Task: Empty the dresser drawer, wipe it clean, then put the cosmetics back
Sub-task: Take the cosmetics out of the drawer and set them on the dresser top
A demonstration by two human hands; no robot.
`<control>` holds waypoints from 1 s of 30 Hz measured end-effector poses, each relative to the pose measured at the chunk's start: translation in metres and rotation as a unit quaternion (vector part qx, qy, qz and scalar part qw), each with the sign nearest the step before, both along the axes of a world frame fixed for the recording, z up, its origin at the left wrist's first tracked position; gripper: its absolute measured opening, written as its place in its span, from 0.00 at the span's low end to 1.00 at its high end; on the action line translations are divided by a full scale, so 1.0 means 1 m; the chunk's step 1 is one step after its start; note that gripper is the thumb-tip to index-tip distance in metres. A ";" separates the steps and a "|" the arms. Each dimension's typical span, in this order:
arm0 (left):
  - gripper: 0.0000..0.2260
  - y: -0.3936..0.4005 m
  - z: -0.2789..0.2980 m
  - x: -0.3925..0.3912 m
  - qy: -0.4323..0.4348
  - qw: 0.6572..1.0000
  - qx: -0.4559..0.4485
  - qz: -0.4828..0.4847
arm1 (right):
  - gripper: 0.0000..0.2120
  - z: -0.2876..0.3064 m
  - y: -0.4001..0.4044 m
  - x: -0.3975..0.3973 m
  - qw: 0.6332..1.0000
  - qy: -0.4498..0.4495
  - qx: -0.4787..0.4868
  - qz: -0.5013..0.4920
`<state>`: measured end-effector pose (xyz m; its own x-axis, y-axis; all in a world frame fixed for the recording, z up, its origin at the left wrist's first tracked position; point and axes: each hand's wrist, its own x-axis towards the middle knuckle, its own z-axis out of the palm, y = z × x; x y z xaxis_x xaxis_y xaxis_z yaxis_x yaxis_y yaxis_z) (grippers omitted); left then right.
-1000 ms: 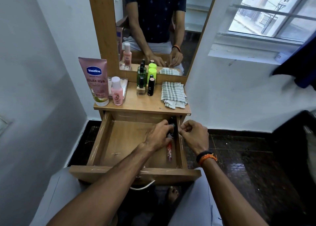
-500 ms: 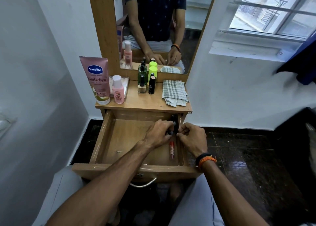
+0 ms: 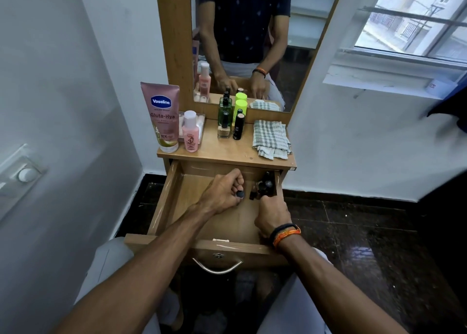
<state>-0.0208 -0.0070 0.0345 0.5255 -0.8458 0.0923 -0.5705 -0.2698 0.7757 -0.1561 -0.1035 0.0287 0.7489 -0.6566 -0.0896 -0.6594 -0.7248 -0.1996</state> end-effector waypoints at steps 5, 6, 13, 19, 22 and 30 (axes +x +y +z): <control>0.16 0.011 -0.005 0.006 0.013 1.000 0.017 -0.002 | 0.06 -0.007 0.003 0.007 0.999 0.051 -0.001 -0.003; 0.16 0.012 -0.006 0.006 0.013 1.000 0.017 -0.002 | 0.06 -0.007 0.004 0.007 0.998 0.056 -0.003 0.001; 0.13 0.013 -0.013 0.007 0.002 1.000 0.030 0.000 | 0.06 -0.001 -0.002 0.001 0.998 -0.028 0.055 -0.013; 0.12 0.012 -0.015 0.006 -0.020 0.998 0.062 0.021 | 0.01 0.022 -0.015 -0.008 0.949 -0.148 0.277 -0.037; 0.12 0.013 -0.015 0.007 -0.009 0.996 0.075 0.037 | 0.04 0.032 -0.020 -0.012 0.909 -0.227 0.345 -0.046; 0.11 0.017 -0.003 0.012 -0.006 0.999 0.013 0.039 | 0.08 0.055 -0.034 0.002 0.805 -0.333 0.484 -0.081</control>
